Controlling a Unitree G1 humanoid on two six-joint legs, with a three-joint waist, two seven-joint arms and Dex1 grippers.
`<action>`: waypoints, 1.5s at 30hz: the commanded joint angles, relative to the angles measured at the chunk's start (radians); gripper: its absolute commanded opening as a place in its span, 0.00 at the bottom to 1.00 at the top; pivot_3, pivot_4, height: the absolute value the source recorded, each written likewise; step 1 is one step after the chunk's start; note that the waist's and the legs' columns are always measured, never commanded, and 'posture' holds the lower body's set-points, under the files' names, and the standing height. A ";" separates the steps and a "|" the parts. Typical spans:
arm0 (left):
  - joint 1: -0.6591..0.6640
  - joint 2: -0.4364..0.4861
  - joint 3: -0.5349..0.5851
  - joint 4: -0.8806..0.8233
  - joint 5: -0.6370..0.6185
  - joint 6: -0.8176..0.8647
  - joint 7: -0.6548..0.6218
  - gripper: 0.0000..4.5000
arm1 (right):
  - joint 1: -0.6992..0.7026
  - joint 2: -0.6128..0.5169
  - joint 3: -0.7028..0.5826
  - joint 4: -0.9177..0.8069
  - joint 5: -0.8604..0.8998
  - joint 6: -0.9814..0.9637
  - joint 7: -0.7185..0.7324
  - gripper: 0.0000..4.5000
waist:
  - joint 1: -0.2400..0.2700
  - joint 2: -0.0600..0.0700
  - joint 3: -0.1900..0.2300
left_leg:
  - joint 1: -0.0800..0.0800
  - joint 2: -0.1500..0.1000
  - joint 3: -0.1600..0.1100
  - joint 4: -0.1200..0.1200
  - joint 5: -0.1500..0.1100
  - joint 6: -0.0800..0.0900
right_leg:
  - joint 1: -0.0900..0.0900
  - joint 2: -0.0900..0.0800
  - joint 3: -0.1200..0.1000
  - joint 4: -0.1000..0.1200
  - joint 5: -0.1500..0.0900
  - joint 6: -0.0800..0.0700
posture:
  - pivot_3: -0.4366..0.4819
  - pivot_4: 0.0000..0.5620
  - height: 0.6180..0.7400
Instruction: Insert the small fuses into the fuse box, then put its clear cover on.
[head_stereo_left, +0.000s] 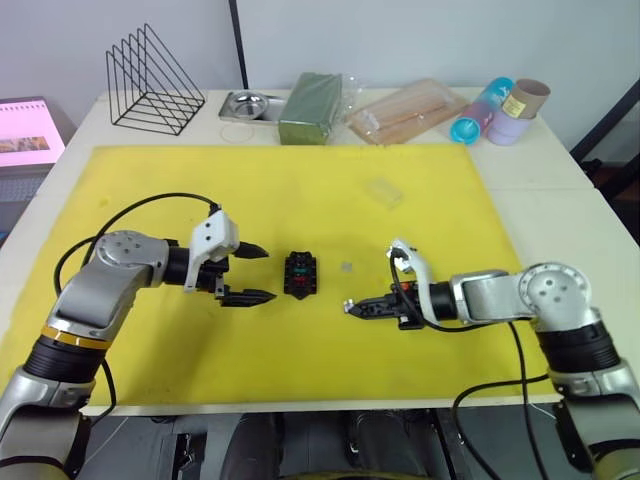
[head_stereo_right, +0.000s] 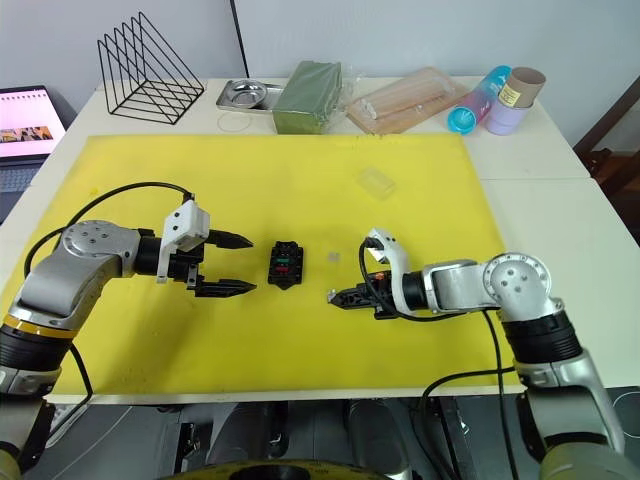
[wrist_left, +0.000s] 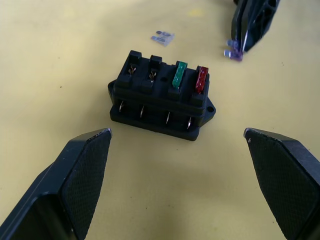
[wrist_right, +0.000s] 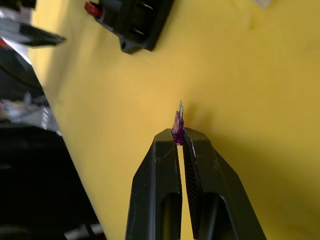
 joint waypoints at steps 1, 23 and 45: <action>-0.009 0.001 0.017 -0.018 -0.002 -0.011 -0.001 1.00 | -0.099 -0.033 0.034 0.008 -0.094 0.050 0.154 0.01 | 0.000 0.000 0.000 | 0.000 0.000 0.000 0.000 0.000 0.000 | 0.000 0.000 0.000 0.000 0.000 0.000 | 0.48 0.27 1.00; 0.006 -0.025 0.012 -0.026 0.009 -0.024 0.028 1.00 | -0.508 -0.099 0.633 0.058 -0.824 -0.203 1.048 0.01 | 0.000 0.001 0.000 | -0.015 -0.001 0.000 0.004 0.000 0.001 | -0.016 -0.001 0.000 0.004 0.001 0.000 | 0.48 0.27 1.00; -0.006 -0.050 -0.005 -0.018 0.013 -0.032 0.035 1.00 | -0.441 -0.073 0.506 -0.022 -0.917 -0.099 1.110 0.01 | 0.002 0.001 0.000 | -0.015 -0.002 -0.001 0.005 0.000 0.001 | -0.017 -0.001 -0.001 0.006 0.001 -0.001 | 0.48 0.27 1.00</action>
